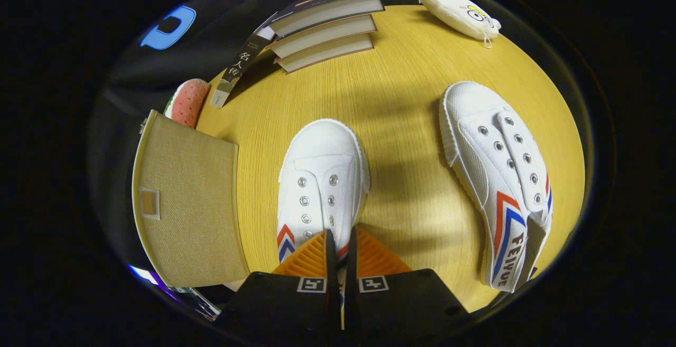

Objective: Open the storage box then place both shoes into the box .Put the left shoe in first, then the right shoe, with the right side of both shoes facing outward in a uniform manner.

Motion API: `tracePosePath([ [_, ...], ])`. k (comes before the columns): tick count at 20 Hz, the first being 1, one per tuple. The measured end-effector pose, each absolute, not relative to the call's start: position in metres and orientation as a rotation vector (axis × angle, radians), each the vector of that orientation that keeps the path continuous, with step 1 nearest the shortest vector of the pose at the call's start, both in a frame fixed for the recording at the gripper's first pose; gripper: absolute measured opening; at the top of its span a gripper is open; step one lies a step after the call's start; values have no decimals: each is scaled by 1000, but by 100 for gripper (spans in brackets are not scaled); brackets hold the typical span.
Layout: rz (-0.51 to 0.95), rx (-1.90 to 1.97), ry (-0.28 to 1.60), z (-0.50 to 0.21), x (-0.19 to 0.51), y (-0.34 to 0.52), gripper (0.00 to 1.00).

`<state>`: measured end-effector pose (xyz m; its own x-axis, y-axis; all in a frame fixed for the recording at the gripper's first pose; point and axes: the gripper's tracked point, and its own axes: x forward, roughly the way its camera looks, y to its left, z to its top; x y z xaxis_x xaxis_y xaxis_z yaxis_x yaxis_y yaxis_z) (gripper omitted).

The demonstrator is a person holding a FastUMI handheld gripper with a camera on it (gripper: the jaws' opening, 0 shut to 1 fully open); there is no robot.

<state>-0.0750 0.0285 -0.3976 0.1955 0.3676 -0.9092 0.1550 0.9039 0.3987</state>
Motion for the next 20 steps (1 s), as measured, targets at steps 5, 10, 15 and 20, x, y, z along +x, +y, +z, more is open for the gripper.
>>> tracePosePath([
  [5, 176, 527, 1381, -387, -77, 40, 7],
  [10, 210, 591, 1372, -365, -79, 61, 7],
  [15, 226, 649, 1326, -327, -71, 63, 7],
  [20, 269, 631, 1245, -276, -59, 60, 7],
])
